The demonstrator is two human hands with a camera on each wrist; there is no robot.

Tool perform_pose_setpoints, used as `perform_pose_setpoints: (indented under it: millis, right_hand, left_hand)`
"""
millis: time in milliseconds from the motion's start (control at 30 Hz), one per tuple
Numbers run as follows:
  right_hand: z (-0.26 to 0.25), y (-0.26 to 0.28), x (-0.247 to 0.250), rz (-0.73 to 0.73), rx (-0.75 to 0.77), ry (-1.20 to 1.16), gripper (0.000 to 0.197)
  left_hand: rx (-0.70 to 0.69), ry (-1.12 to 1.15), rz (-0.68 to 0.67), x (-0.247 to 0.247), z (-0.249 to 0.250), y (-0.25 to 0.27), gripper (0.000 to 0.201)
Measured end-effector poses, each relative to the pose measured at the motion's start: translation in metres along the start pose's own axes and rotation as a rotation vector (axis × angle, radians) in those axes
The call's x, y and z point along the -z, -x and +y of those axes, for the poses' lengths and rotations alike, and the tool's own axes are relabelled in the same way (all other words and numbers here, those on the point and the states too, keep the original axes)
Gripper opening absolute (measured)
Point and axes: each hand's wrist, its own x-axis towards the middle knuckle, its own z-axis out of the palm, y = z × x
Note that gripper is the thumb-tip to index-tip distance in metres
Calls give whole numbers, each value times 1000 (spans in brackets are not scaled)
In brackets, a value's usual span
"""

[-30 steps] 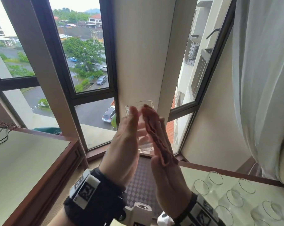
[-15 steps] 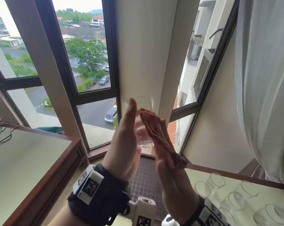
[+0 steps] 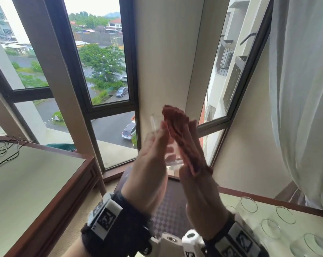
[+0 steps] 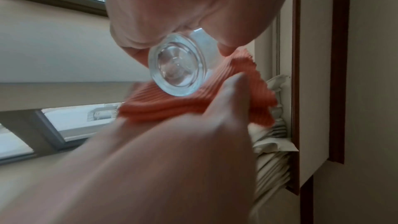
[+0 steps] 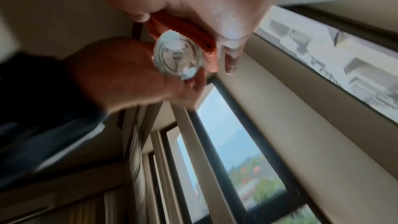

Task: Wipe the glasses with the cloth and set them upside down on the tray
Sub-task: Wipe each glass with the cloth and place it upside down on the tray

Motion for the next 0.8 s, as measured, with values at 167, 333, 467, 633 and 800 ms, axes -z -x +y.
perform_pose_setpoints:
  millis: [167,333,467,633,800]
  right_hand:
    - [5,4,-3,91,-152,-83,47]
    - [-11,-32,14,77,-81,-226,54]
    - [-7,-10,-6,-36,15,-39,58]
    - [10,22,-11,48,-287,-115,59]
    - [2,-19,7,118,-153,-212,57]
  left_hand:
    - [-83,-75,-84,4,8,5,64]
    - [-56,-147,-42,-3,-13,14,78]
    - [-38,-23,38,10,-8,1,70]
    - [-98,-41,-9,18,5,-2,54]
    - [-102,-188,-49,2,-10,15,79]
